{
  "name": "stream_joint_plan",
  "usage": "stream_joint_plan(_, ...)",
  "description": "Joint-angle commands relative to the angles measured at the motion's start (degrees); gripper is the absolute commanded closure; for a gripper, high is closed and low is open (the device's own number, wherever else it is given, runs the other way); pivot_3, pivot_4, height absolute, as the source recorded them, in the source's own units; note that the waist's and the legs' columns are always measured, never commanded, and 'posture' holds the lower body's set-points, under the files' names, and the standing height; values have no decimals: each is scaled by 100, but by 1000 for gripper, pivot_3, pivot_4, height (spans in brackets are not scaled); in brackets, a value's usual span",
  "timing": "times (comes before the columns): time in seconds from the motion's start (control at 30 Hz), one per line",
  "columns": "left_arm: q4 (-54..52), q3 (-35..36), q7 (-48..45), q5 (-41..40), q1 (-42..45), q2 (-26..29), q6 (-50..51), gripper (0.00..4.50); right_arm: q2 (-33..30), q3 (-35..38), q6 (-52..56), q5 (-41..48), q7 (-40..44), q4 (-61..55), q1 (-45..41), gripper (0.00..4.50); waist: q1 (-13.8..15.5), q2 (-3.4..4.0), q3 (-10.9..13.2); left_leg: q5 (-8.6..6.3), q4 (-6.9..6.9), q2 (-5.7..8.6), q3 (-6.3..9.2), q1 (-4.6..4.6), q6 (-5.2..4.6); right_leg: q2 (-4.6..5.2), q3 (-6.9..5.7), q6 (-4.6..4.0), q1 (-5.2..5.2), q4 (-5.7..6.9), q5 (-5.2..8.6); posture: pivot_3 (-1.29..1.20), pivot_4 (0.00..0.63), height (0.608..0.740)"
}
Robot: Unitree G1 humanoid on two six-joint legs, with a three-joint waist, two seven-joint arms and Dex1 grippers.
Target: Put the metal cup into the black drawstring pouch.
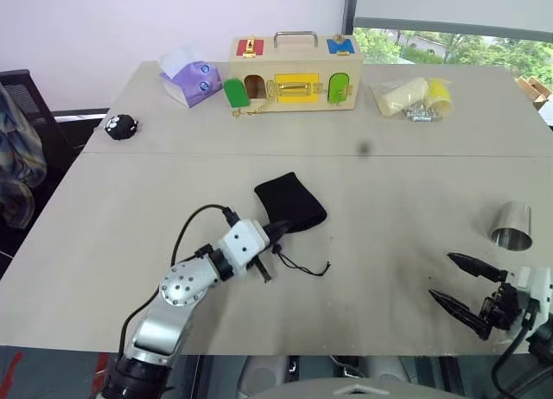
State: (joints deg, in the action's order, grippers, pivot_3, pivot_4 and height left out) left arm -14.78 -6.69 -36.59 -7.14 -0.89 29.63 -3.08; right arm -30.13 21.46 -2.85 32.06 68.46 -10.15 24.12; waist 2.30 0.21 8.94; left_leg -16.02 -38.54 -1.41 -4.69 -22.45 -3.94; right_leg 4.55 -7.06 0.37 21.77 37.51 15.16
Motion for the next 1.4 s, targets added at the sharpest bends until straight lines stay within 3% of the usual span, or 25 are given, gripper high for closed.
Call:
stream_joint_plan(0.03, -169, 124, -325, -429, -35, 47, 76, 4448, 45, -26, -184, 16, -29, -205, 200, 0, 2, -3, -2, 2, 1, 0, 1, 0, 4, 0, 0, 0, 0, 1, 0, 0, 150, 740)
stream_joint_plan(0.27, 133, 11, -597, -441, 124, -14, 130, 4448, 59, -92, -256, -26, -197, -128, 94, 0, 0, -13, 5, 12, 3, 0, -4, -2, 22, 0, -1, 2, 1, 0, 1, 0, 150, 740)
stream_joint_plan(0.6, 39, 218, -785, -1154, 317, -184, 720, 4448, 205, 18, -297, -214, -973, -105, 157, 0, 1, -14, 5, 15, 0, 0, -2, 4, 27, 0, 2, 1, 1, 14, 1, 0, 150, 740)
stream_joint_plan(0.73, 202, 283, -918, -1291, 530, -156, 904, 4448, 666, 354, -402, -847, -2231, -66, 543, 0, 22, -15, 5, 15, 0, 1, -2, 1, 27, 0, 0, 1, 1, 13, 2, 0, 150, 740)
stream_joint_plan(0.97, 369, 331, -906, -1331, 802, -272, 1055, 4448, 1174, 1233, -236, -603, -3359, -540, 1270, 0, -33, -10, 4, 15, 1, 3, -7, 3, 28, 0, 10, 4, 3, 10, 3, 0, 150, 740)
stream_joint_plan(1.1, 353, 247, -941, -1329, 863, -337, 1117, 4448, 1023, 1563, -56, -495, -3816, -390, 892, 0, -89, -14, 5, 13, 1, 2, -13, 8, 28, 1, 18, 16, 3, 12, 10, 0, 150, 740)
stream_joint_plan(1.27, 464, 129, -1023, -1166, 962, -364, 1028, 4448, 680, 1424, 119, -924, -4297, 255, -72, 0, -142, -16, 5, 15, 1, 2, -18, 15, 27, 0, 21, 6, 2, 19, 5, 0, 150, 740)
stream_joint_plan(1.4, 589, 80, -1028, -1059, 1066, -432, 948, 4448, 618, 1398, 215, -786, -4413, 803, -822, 0, -132, -19, 4, 17, 9, 3, -18, 14, 29, -5, 20, 2, 3, 19, 3, 0, 150, 740)
